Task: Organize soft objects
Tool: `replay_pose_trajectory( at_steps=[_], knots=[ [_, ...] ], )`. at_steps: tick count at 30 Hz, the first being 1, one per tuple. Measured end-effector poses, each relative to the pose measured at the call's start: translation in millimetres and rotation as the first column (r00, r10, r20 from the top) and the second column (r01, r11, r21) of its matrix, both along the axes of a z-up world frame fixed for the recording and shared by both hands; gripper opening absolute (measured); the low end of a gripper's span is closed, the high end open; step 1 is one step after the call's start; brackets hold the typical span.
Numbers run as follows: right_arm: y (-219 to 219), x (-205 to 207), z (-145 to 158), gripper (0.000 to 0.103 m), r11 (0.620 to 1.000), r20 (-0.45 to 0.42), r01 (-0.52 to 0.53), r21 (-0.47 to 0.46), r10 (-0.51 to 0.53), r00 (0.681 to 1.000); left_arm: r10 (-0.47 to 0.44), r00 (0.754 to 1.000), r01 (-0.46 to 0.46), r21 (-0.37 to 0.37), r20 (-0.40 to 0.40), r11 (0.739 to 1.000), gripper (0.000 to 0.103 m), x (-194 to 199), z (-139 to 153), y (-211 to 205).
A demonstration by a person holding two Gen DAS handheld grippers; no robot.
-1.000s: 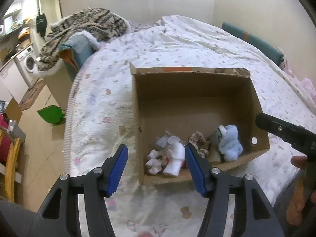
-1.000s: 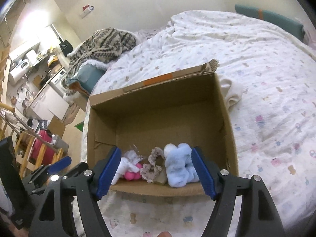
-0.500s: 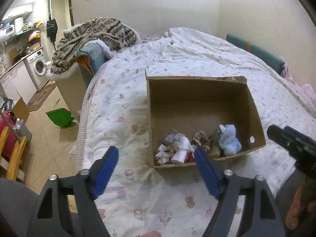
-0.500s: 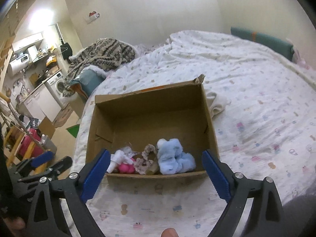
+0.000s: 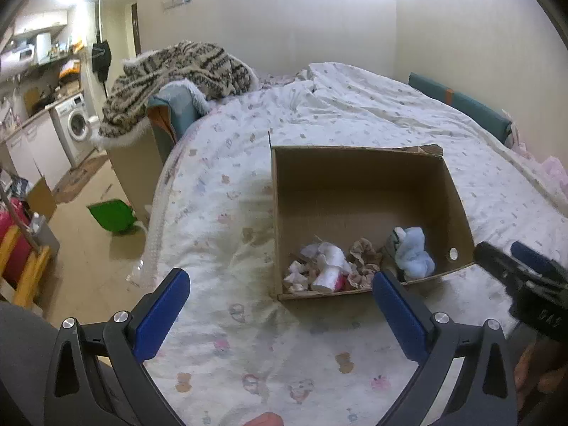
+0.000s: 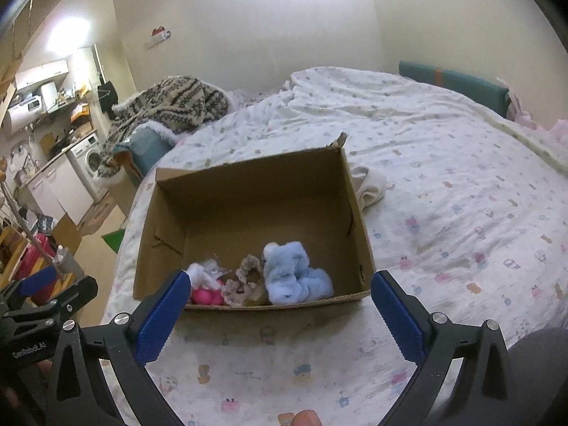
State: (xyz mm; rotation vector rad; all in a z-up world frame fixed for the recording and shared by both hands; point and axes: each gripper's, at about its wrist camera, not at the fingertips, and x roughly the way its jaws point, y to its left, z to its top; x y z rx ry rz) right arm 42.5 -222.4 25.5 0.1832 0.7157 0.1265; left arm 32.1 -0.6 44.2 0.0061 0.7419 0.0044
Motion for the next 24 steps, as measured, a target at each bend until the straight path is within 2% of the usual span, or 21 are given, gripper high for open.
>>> replay_pose_trajectory(
  at_steps=[9, 13, 24],
  knots=[
    [4.6, 6.7, -11.0, 0.103, 1.0, -0.042, -0.011, -0.006, 0.011, 0.999, -0.013, 1.0, 0.013, -0.004, -0.019, 1.0, 0.103, 1.4, -4.5, -6.6],
    [5.7, 7.3, -12.2, 0.103, 1.0, -0.05, -0.014, -0.01, 0.013, 0.999, -0.008, 1.0, 0.008, 0.016, -0.018, 1.0, 0.103, 0.6, -4.7, -9.1],
    [6.2, 8.1, -14.0, 0.103, 1.0, -0.053, -0.013, -0.015, 0.013, 0.999, -0.003, 0.999, 0.003, -0.013, -0.047, 1.0, 0.103, 2.8, -6.4, -4.5]
  ],
)
